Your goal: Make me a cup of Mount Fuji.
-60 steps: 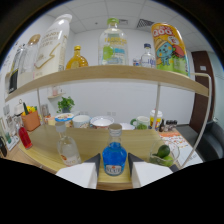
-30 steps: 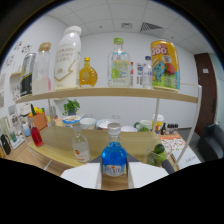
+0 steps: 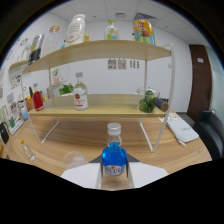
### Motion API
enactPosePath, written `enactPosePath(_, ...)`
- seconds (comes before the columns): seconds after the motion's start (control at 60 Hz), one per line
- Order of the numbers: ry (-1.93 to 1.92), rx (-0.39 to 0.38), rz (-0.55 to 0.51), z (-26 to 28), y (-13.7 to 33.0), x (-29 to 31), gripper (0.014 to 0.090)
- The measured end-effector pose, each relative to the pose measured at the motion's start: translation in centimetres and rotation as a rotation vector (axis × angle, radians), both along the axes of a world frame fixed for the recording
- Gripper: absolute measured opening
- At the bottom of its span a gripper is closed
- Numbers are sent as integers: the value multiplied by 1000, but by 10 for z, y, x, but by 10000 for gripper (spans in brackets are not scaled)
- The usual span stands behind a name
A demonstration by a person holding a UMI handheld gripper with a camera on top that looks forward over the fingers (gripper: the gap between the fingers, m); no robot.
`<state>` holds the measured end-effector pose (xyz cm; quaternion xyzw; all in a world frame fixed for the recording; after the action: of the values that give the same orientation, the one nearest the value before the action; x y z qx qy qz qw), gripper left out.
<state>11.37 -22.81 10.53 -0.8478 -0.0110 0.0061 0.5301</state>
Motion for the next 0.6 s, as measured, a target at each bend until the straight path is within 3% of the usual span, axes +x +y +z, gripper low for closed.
enactPosePath(0.317, -331, -27, 26, -15, -1, 13, 346)
enactPosePath(0.6, -1032, -1, 237, 13, 8, 12, 347)
